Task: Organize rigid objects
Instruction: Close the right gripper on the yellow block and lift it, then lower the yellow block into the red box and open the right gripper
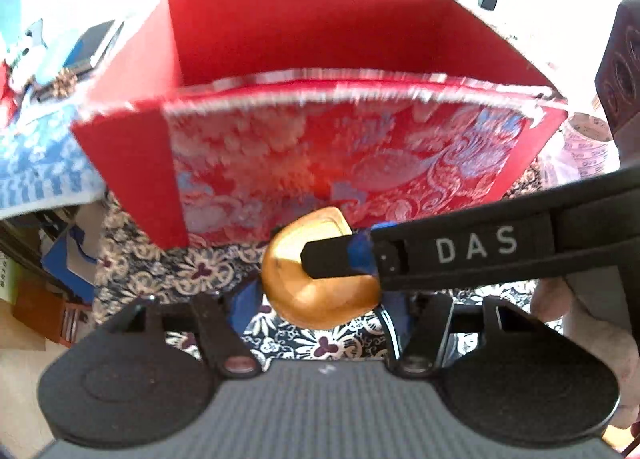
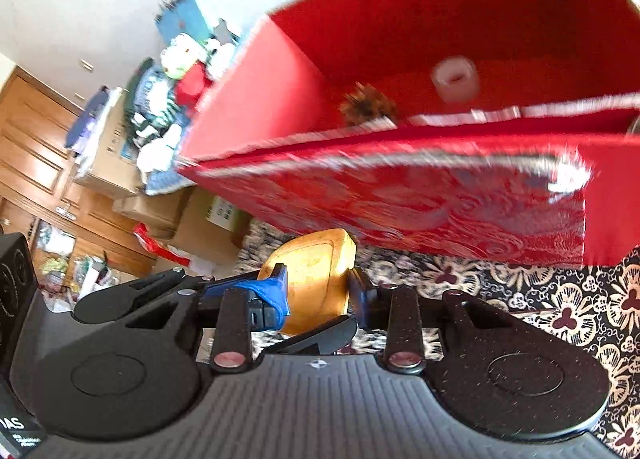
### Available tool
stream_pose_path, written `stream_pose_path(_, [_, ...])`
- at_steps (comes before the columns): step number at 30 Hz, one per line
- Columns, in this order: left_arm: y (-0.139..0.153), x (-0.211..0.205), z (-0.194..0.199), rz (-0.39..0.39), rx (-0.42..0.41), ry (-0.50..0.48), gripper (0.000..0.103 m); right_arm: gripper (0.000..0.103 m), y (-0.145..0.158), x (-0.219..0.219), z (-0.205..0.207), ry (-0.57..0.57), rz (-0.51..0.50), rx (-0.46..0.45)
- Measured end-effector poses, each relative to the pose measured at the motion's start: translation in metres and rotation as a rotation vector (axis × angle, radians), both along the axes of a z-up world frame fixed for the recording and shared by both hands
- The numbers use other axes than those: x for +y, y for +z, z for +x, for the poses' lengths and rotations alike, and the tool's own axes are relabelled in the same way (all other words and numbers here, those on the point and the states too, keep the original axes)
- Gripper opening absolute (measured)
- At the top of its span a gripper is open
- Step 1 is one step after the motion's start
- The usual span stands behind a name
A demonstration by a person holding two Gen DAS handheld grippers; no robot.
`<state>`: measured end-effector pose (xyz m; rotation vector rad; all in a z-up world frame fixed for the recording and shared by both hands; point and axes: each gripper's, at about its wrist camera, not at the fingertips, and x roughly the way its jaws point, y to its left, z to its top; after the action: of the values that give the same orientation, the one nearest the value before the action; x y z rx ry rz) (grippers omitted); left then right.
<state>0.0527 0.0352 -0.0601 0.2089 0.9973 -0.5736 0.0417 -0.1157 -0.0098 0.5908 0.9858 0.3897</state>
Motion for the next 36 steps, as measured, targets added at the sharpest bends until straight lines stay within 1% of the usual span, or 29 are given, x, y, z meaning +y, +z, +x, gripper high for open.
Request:
stream_pose_path(7, [0.053,0.014,-0.016,-0.041,-0.111,-0.012,0.062,0.017,0.042,-0.004,-0.011,-0.025,0.024,-0.139])
stream_pose_path(8, [0.061,0.014,-0.018,-0.047,-0.129,-0.016,0.062,0.017,0.047,-0.006,-0.011,-0.024,0.032,-0.145])
stream_pose_path(9, [0.069,0.015,-0.019,-0.053,-0.145,-0.020,0.062,0.017,0.053,-0.008,-0.010,-0.044,0.040,-0.165])
stream_pose_path(11, [0.082,0.012,-0.017,-0.056,-0.197,-0.028,0.058,0.017,0.064,-0.013,-0.006,-0.065,0.033,-0.204])
stream_pose_path(13, [0.095,0.005,-0.016,-0.047,-0.251,-0.058,0.057,0.017,0.072,-0.018,-0.003,-0.091,0.020,-0.234])
stream_pose_path(15, [0.104,-0.002,-0.011,-0.056,-0.277,-0.075,0.057,0.017,0.079,-0.026,0.000,-0.126,0.026,-0.267])
stream_pose_path(19, [0.123,-0.017,0.002,-0.073,-0.328,-0.103,0.057,0.017,0.096,-0.042,0.013,-0.159,0.021,-0.312])
stream_pose_path(23, [0.140,-0.034,0.024,-0.102,-0.357,-0.127,0.056,0.017,0.111,-0.057,0.032,-0.179,-0.043,-0.347])
stream_pose_path(26, [0.148,-0.050,0.048,-0.117,-0.352,-0.149,0.056,0.017,0.114,-0.069,0.049,-0.176,-0.088,-0.331])
stream_pose_path(28, [0.147,-0.060,0.064,-0.117,-0.333,-0.161,0.056,0.017,0.109,-0.074,0.062,-0.167,-0.112,-0.291])
stream_pose_path(30, [0.142,-0.067,0.080,-0.118,-0.287,-0.167,0.056,0.017,0.099,-0.077,0.075,-0.148,-0.131,-0.240])
stream_pose_path(33, [0.124,-0.077,0.100,-0.106,-0.198,-0.167,0.057,0.017,0.072,-0.079,0.096,-0.106,-0.148,-0.119])
stream_pose_path(36, [0.093,-0.086,0.117,-0.053,-0.088,-0.161,0.057,0.017,0.038,-0.078,0.115,-0.055,-0.132,0.020])
